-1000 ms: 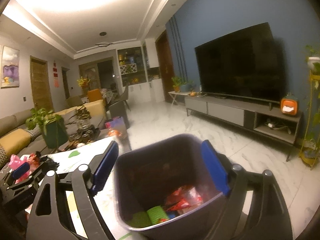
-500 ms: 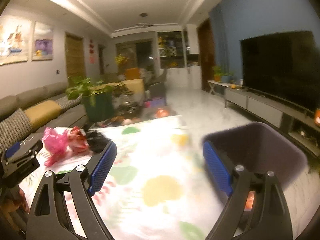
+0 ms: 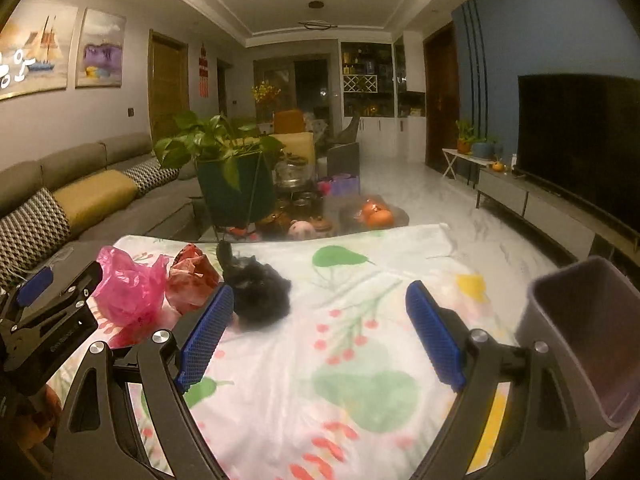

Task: Collect trash
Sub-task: 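Grasp the pink plastic bag with the left gripper while the right gripper grasps the black bag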

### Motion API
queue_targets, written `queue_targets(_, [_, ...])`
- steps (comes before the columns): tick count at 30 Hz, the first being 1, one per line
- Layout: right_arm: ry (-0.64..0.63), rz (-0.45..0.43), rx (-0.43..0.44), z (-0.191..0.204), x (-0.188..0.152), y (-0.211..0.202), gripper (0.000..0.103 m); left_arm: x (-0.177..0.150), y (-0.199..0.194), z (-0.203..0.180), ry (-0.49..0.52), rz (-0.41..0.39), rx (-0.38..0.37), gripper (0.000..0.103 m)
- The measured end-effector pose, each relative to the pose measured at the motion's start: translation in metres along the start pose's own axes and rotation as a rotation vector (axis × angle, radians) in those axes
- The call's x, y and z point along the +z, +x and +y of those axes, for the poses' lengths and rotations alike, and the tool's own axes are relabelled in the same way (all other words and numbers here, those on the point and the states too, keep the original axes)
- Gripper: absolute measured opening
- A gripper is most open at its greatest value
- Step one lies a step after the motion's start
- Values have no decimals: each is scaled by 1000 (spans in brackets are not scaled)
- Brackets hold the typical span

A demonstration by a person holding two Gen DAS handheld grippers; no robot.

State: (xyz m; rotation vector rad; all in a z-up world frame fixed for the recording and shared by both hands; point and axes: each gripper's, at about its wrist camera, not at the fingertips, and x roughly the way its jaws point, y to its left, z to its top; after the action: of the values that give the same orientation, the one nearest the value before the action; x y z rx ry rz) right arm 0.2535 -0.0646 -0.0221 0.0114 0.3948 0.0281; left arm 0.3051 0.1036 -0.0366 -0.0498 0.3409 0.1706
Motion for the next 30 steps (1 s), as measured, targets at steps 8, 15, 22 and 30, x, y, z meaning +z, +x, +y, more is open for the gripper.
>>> queue_targets(8, [-54, -1, 15, 32, 5, 31, 85, -15, 35, 15, -40, 107, -74, 10])
queue_targets(15, [-61, 16, 10, 46, 2, 59, 85, -12, 9, 29, -111, 24, -128, 0])
queue_targets(22, [-66, 49, -9, 59, 0, 95, 81, -6, -30, 55, -183, -72, -108, 0])
queue_targets(30, [-69, 96, -31, 71, 5, 132, 71, -8, -28, 64, -201, -76, -74, 0])
